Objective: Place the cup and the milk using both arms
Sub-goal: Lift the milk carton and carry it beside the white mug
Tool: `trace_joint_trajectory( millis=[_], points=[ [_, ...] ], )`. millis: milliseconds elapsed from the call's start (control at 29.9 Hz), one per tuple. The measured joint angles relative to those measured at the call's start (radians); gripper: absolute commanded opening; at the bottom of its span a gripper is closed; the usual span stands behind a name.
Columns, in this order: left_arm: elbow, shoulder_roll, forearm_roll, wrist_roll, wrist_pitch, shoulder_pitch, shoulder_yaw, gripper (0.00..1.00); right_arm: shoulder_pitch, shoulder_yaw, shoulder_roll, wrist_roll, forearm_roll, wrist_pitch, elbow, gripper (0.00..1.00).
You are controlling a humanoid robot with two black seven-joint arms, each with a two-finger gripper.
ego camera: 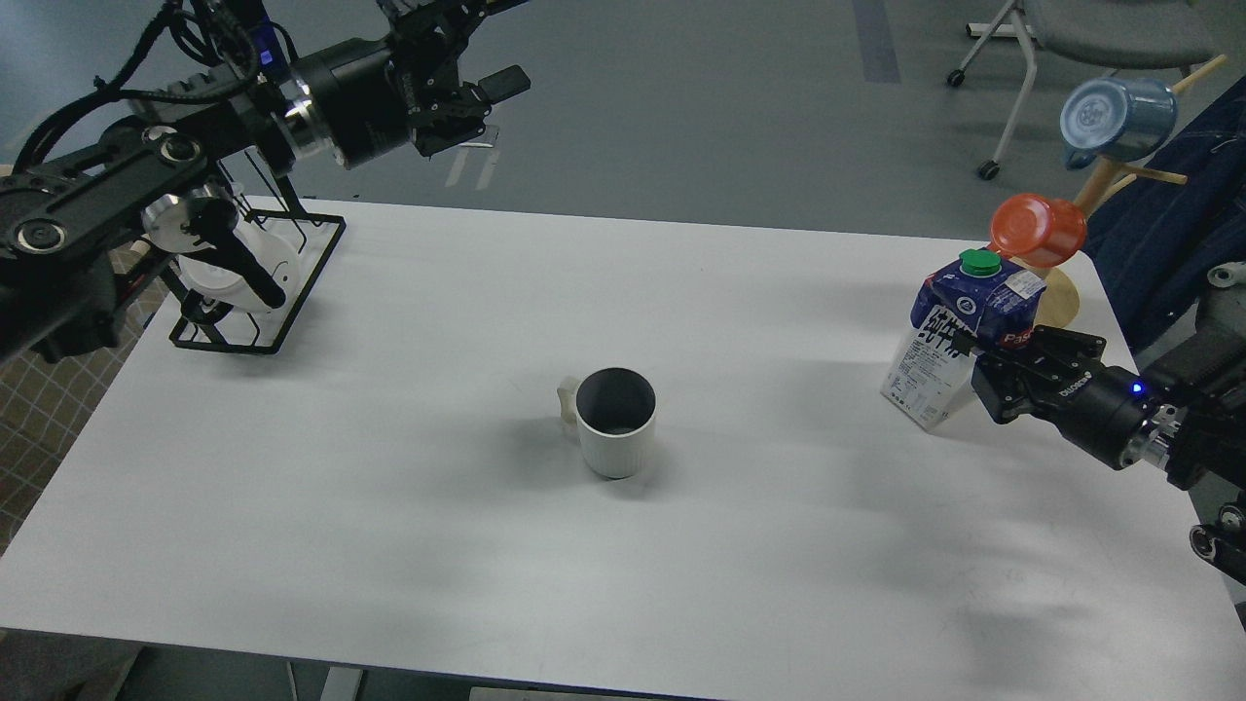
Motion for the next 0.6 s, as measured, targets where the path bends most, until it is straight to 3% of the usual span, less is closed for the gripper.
trace_joint_trajectory(
  millis=[334, 601],
  points=[
    [-0.002, -0.005, 0.000, 0.001, 0.000, 0.000, -0.001, 0.97, 0.033, 0.038, -0.059, 0.000, 0.003, 0.000, 0.197, 0.02],
    [-0.002, -0.006, 0.000, 0.001, 0.000, 0.000, 0.000, 0.97, 0.066, 0.022, 0.068, 0.000, 0.001, 0.000, 0.157, 0.03]
  ],
)
